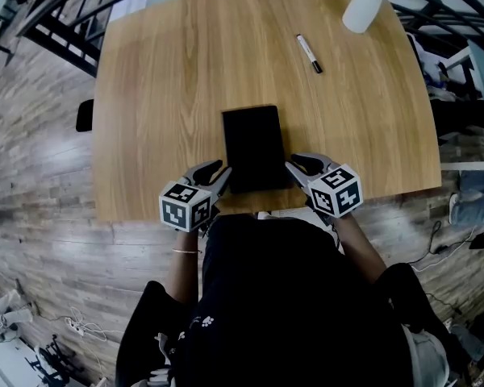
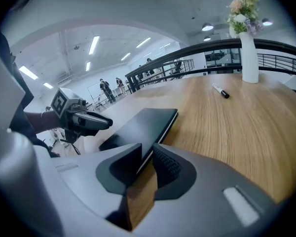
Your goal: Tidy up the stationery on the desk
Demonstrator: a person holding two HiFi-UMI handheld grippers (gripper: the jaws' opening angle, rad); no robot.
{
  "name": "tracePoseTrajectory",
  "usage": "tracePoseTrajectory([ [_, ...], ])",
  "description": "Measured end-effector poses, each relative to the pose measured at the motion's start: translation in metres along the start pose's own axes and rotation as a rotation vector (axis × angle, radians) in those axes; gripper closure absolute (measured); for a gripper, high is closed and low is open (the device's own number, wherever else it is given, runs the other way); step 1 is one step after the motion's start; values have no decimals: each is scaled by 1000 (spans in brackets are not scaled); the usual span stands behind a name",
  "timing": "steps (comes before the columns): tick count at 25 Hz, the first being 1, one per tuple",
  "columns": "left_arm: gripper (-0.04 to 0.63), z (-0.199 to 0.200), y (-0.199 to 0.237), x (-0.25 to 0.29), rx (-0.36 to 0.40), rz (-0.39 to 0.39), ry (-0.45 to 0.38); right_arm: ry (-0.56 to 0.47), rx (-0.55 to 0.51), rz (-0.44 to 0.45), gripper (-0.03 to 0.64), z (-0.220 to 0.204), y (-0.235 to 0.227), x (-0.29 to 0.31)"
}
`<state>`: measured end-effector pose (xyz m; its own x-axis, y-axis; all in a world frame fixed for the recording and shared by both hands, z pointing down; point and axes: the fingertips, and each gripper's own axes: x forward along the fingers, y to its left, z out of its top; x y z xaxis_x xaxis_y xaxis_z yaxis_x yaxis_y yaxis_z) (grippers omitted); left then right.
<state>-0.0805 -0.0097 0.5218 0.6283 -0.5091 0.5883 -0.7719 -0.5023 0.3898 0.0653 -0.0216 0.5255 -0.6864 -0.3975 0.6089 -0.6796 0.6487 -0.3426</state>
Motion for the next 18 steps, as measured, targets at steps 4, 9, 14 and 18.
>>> tracePoseTrajectory([
  [4,548,30,-3,-6,44,-4,-88,-140,7,-55,591,31,-6,-15],
  [9,600,66,-17,-10,114,-24,-209,-289,-25,-88,611,64,-6,-33],
  [14,600,92,-29,-7,183,-48,-259,-379,-31,-124,611,82,-10,-44],
  [18,600,107,-36,-6,190,-60,-298,-392,-36,-158,611,92,-23,-48],
])
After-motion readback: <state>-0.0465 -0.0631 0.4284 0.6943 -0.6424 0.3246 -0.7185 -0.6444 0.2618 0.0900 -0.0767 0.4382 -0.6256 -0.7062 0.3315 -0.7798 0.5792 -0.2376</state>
